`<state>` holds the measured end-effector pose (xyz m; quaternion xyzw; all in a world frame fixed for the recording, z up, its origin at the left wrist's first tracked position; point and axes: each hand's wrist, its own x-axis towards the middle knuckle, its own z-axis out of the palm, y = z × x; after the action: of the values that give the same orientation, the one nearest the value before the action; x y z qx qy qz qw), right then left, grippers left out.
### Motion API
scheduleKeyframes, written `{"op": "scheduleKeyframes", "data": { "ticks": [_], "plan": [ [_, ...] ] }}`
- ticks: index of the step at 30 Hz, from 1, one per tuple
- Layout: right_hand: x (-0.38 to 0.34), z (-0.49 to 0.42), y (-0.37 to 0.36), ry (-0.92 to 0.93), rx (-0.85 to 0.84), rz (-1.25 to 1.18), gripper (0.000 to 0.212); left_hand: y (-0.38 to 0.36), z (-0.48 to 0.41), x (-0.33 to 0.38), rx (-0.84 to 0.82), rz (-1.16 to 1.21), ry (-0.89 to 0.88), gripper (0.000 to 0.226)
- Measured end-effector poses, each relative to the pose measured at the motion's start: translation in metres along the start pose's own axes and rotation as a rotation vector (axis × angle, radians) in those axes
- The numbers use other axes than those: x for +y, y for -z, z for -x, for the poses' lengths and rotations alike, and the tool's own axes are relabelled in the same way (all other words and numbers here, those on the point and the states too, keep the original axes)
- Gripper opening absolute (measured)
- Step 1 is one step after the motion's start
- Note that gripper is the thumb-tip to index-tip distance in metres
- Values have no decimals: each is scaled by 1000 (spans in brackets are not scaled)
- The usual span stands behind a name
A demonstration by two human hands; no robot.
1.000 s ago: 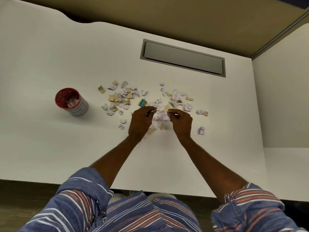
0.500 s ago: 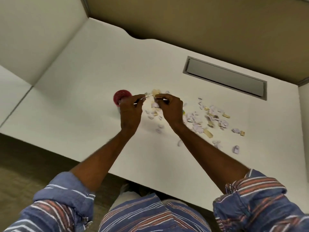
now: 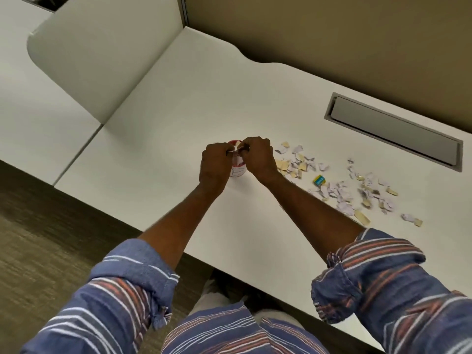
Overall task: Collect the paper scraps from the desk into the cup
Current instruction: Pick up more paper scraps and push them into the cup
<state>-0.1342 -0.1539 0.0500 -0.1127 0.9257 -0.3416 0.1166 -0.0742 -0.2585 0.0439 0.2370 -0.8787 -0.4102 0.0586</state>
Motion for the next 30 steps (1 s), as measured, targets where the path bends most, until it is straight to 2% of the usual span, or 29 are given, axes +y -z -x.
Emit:
{"op": "scheduleKeyframes", "data": {
  "ticks": [6,16,26,30],
  "plan": [
    [-12,-10,-7,-57,-79,99,20,6,-19,10,-166,-234,-93,9],
    [-25,-13,-2,-94,-89,42,27,21,-39,11,-352,-358,-134,18],
    [-26,-18,-2,-118,-5,22,26,29,-41,14,-372,-309,-153,16],
    [-24,-16,3,-108,72,-47,22,31,-44,9,-304,-344,-222,12]
  ]
}}
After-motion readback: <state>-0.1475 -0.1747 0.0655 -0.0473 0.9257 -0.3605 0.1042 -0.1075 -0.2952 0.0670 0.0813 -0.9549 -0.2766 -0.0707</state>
